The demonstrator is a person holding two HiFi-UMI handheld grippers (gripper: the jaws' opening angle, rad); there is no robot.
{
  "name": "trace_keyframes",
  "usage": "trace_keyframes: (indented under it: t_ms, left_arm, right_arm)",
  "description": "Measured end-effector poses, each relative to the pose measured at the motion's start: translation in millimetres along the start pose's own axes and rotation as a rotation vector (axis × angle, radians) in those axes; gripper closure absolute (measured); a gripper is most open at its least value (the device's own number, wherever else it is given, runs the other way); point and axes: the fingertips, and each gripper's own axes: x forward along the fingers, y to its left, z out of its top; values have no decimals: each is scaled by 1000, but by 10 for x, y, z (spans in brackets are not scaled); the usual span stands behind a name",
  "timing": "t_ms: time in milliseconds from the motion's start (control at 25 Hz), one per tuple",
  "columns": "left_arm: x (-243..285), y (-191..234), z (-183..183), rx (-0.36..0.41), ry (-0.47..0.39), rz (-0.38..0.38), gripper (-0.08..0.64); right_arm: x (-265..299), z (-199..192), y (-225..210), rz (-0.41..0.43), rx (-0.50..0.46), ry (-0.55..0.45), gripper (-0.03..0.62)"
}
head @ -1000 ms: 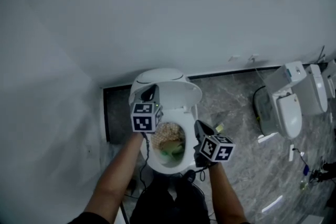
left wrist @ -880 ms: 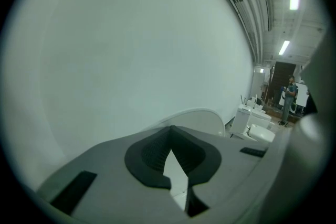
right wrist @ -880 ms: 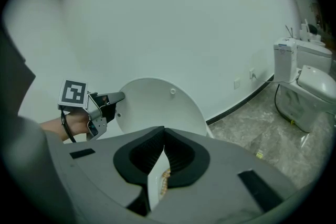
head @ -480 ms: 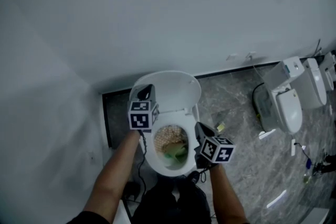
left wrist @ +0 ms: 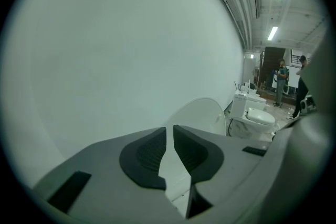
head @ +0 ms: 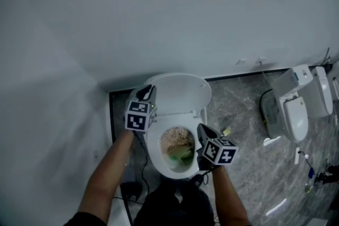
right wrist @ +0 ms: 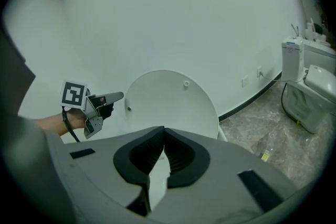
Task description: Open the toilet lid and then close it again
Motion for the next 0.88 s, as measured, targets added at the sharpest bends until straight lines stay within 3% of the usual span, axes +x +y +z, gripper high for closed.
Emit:
trace_keyframes:
  t_ms: [240, 560, 880]
  left_arm:
    - [67, 94, -22, 25, 32, -65, 399]
    - [301, 194, -156, 105, 99, -99, 391]
    - [195, 126, -184, 93, 78, -79, 407]
  right_arm:
    - [8, -33, 51, -4, -4, 9, 581]
    - [-126, -128, -76, -47, 14, 8, 581]
    - [-273, -256, -141, -42, 33, 0, 581]
